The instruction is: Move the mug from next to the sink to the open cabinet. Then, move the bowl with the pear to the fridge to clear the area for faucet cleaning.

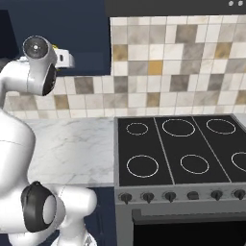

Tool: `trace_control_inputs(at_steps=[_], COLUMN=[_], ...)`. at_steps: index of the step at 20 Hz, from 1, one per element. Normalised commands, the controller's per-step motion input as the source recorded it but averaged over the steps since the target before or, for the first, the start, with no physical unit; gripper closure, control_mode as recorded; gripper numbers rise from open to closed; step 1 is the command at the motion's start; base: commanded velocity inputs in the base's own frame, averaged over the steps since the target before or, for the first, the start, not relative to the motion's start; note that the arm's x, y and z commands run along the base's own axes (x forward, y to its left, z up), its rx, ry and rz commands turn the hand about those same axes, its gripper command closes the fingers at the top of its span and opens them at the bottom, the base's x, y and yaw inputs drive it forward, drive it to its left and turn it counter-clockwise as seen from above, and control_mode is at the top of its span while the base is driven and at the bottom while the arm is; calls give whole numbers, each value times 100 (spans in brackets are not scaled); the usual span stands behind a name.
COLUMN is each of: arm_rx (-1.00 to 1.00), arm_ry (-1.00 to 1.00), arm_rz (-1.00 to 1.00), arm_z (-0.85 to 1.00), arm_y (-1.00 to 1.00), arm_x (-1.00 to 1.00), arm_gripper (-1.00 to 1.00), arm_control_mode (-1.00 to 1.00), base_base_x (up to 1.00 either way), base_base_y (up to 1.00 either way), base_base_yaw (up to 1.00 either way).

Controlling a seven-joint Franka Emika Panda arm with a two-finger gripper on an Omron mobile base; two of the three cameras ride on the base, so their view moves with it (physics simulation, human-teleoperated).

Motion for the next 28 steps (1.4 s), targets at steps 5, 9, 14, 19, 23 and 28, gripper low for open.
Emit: trace_control_inputs(at_steps=[5, 9, 14, 19, 23, 28], arm_rx=[0, 0, 0, 0, -2, -2], arm_ry=[1, 8, 5, 4, 5, 4], arm_rz=[-2, 0, -3, -4, -5, -2], arm_z=[5, -23, -2, -2, -21, -30], arm_y=[17, 0, 1, 10, 17, 17], arm_x=[12, 40, 83, 89, 82, 62], arm_gripper=[100, 100, 100, 100, 100, 100], arm_control_mode=[-100, -100, -100, -100, -100, -100], base_base_x=[0, 0, 0, 0, 0, 0], base_base_y=[0, 0, 0, 0, 0, 0], base_base_yaw=[0, 0, 0, 0, 0, 0])
